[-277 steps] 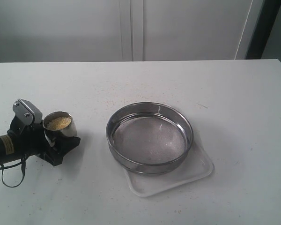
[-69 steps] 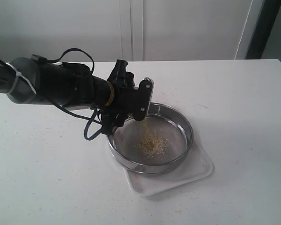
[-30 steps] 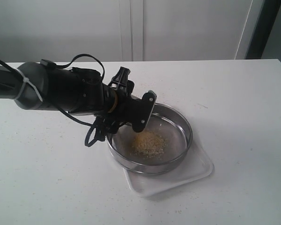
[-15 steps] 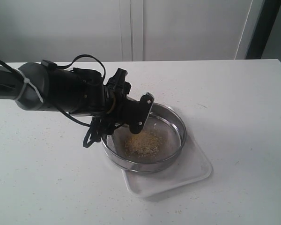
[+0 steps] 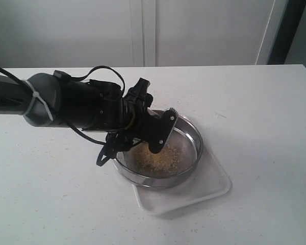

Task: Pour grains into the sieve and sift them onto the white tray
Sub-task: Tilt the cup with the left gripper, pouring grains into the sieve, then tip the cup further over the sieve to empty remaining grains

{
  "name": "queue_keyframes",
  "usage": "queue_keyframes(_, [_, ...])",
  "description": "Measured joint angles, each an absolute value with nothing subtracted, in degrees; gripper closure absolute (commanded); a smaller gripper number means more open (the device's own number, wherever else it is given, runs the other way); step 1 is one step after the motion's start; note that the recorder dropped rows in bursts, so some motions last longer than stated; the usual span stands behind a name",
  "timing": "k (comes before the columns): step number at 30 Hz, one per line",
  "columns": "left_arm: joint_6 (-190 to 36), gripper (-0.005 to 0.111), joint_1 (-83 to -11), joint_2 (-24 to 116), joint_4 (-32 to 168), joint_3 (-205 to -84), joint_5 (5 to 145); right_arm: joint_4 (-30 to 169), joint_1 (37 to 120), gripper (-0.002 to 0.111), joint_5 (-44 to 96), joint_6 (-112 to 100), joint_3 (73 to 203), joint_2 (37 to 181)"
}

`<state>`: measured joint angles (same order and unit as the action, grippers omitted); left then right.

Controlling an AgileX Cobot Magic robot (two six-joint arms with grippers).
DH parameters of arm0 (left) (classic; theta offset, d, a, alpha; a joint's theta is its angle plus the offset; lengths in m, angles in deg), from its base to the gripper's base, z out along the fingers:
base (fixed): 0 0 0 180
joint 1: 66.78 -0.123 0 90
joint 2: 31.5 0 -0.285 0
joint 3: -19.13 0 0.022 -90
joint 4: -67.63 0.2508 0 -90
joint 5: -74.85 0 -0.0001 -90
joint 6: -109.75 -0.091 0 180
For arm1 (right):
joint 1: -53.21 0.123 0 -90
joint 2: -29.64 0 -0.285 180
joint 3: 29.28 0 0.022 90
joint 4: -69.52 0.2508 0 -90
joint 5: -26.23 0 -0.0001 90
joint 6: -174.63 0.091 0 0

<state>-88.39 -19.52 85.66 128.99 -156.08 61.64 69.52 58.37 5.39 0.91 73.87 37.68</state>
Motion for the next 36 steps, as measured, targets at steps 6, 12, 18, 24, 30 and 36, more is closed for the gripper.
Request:
queue_keyframes(6, [-88.39,0.107,-19.52,85.66,130.32,-156.92,59.65,69.52,58.37,0.108,5.39,0.91,73.87,37.68])
queue_keyframes(12, [-88.39,0.107,-19.52,85.66,130.90,-160.03,59.15,69.52,58.37,0.108,5.39,0.91,73.87,37.68])
queue_keyframes(18, [-88.39,0.107,-19.52,85.66,131.46,-161.28,59.15,69.52,58.37,0.108,5.39,0.91,73.87,37.68])
queue_keyframes(24, [-88.39,0.107,-19.52,85.66,131.59,-161.28,58.69,69.52,58.37,0.108,5.39,0.91,73.87,37.68])
queue_keyframes(30, [-88.67,0.107,-19.52,85.66,131.64,-161.28,57.89,69.52,58.37,0.108,5.39,0.91,73.87,37.68])
queue_keyframes(36, [-92.13,0.107,-19.52,85.66,131.73,-161.28,57.75,69.52,58.37,0.108,5.39,1.00,73.87,37.68])
